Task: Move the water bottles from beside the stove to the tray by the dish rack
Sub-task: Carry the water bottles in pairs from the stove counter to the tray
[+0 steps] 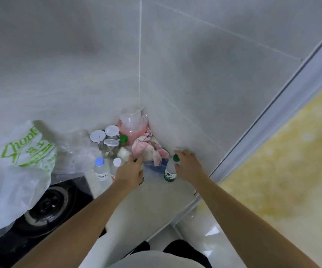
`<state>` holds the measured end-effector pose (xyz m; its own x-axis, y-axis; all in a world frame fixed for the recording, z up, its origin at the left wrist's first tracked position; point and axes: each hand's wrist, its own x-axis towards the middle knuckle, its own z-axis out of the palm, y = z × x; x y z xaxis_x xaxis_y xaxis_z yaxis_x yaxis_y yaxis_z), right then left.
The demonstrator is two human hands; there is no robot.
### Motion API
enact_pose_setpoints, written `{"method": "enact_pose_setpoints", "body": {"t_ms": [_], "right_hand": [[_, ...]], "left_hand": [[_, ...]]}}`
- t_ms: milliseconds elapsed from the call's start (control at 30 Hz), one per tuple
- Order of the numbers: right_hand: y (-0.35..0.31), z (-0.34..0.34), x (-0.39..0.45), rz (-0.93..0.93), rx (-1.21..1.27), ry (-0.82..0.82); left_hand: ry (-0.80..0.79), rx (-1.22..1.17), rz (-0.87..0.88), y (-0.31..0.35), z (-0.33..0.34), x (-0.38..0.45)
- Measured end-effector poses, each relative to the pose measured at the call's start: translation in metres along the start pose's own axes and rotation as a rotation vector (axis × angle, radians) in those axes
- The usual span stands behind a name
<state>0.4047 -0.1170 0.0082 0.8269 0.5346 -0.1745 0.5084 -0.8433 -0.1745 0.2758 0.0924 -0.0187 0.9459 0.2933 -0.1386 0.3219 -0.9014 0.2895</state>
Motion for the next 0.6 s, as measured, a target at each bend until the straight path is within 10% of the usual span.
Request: {"method": "enact_pose_setpoints", "body": {"t_ms": [600], "right_hand": [[-0.006, -0.019, -0.007, -0.343, 0.488, -0.014]], "left_hand": [[0.217, -0.222, -0.340, 0.042, -0.024, -0.085]]}}
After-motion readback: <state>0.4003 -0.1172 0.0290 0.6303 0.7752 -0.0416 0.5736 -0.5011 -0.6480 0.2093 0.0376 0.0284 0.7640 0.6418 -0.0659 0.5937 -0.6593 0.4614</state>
